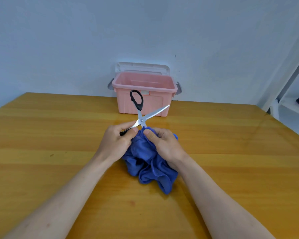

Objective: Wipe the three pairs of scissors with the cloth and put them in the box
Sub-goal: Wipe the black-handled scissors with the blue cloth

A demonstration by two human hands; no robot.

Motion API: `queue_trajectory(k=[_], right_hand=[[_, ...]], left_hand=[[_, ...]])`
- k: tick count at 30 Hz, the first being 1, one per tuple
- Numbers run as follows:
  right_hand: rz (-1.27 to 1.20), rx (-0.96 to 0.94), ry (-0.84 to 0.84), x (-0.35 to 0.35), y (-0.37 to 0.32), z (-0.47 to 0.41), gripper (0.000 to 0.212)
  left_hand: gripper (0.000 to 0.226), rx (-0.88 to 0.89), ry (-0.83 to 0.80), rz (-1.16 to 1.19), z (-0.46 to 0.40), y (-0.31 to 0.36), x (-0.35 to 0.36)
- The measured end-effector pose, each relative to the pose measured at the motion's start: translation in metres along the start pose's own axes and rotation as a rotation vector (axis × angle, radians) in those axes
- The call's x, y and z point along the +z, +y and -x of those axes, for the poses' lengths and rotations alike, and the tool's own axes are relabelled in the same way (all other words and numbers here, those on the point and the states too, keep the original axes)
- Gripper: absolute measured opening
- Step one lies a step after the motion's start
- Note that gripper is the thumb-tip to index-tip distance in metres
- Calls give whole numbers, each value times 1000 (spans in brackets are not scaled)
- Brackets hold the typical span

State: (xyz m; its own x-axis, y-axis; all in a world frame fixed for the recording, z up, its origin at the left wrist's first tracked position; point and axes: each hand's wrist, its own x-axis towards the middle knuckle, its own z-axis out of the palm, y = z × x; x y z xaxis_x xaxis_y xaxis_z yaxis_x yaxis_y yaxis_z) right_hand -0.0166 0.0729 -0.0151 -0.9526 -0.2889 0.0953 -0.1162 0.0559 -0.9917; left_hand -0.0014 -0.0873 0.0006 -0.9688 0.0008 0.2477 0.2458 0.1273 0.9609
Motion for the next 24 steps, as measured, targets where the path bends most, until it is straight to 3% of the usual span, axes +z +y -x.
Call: queue_trajectory(k=[4, 7, 12, 15, 21, 24], right_hand=[[-146, 8, -57, -3, 0, 2, 24], [-22, 9, 45, -2, -1, -1, 20], [164, -29, 154, -1, -6, -2, 55], [180, -49, 149, 0, -4, -2, 60], [11, -14, 65, -6, 3, -2, 23], [-45, 4, 42, -9, 5, -1, 18]], left_hand=[[43, 30, 39, -32, -3, -4, -2], [35, 51, 64, -36, -4, -6, -2], [36, 57, 108, -15, -5, -3, -6], [34, 39, 116, -11, -5, -3, -7], [20, 37, 134, -6, -10, -9, -10], [23, 45, 127, -24, -9, -8, -9]])
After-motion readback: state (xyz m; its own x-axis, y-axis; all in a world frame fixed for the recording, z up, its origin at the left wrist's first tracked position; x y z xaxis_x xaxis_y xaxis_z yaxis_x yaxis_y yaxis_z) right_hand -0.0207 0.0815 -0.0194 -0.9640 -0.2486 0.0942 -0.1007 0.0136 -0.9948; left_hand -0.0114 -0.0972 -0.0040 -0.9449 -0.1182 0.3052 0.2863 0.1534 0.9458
